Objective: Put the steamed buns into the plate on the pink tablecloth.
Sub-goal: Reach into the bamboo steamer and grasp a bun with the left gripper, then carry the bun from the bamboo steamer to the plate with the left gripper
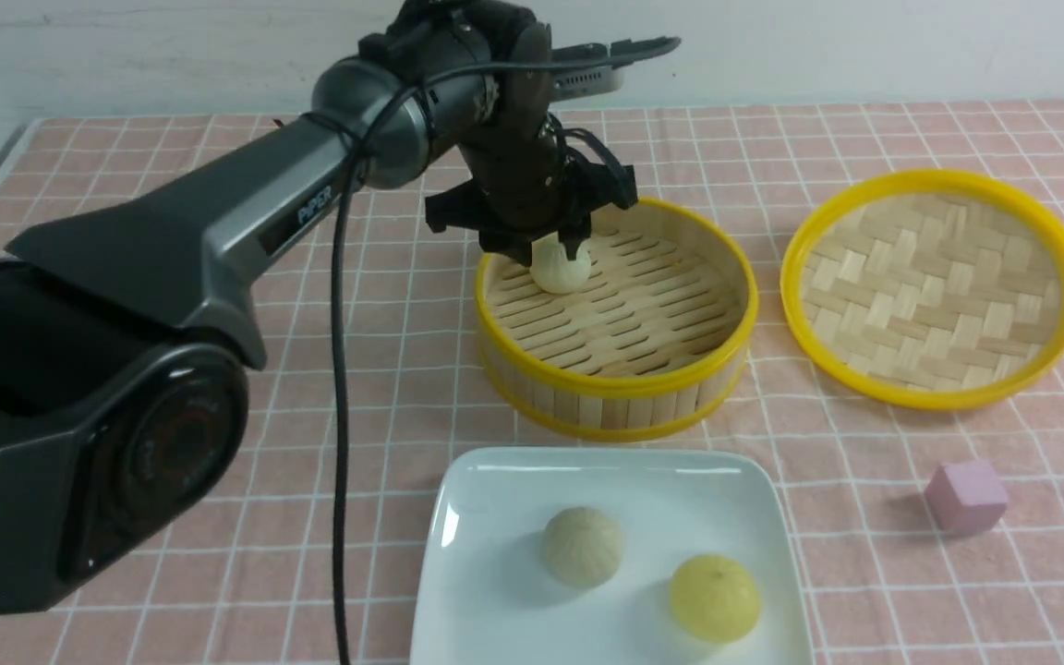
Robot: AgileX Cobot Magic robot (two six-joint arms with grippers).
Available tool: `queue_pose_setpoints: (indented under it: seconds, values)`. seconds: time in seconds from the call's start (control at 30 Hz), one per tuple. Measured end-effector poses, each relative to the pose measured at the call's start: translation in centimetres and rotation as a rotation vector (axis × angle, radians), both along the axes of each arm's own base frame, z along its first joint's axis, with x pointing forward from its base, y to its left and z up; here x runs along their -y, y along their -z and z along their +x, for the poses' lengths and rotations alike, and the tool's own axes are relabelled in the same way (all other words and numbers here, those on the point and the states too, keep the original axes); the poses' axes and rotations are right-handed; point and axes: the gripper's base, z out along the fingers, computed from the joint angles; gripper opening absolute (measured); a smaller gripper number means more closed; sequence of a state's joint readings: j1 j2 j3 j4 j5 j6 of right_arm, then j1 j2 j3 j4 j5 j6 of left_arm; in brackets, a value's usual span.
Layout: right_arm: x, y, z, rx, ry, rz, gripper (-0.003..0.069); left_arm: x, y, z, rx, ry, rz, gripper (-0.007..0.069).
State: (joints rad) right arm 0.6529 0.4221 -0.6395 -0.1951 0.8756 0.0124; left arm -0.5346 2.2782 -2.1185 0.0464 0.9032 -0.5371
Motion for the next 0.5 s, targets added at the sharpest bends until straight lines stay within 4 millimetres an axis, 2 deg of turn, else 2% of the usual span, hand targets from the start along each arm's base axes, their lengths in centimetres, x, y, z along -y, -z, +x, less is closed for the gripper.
queue_pose_setpoints:
  seconds: [0.1, 0.2, 0.27, 0.3, 0.37, 0.43, 0.47, 0.5]
  values:
    - [0.0, 0.0, 0.0, 0.0, 0.0, 0.0, 0.0068, 0.3, 1.1, 0.6, 0.02, 0.002, -0.011, 0.0398]
    - [0.0, 0.0, 0.0, 0.0, 0.0, 0.0, 0.0071, 0.6, 2.6, 1.0, 0.016, 0.005, -0.009, 0.0373]
    - [0.0, 0.0, 0.0, 0.0, 0.0, 0.0, 0.0072, 0.7, 3.6, 1.1, -0.006, 0.015, 0.004, 0.0289]
    - [0.0, 0.0, 0.0, 0.0, 0.0, 0.0, 0.0072, 0.8, 3.8, 1.1, -0.015, 0.02, 0.005, 0.0215]
    - [0.0, 0.0, 0.0, 0.0, 0.0, 0.0, 0.0072, 0.8, 3.8, 1.0, -0.019, 0.025, 0.003, 0.0146]
    - [0.0, 0.0, 0.0, 0.0, 0.0, 0.001, 0.0076, 1.0, 2.8, 0.8, -0.012, 0.065, -0.01, 0.0041]
    - [0.0, 0.0, 0.0, -0.001, -0.001, 0.001, 0.0076, 1.0, 2.7, 0.7, -0.015, 0.074, -0.009, 0.0038]
    - [0.0, 0.0, 0.0, -0.002, -0.001, 0.002, 0.0078, 0.9, 1.5, 0.2, -0.025, 0.11, -0.004, 0.0029]
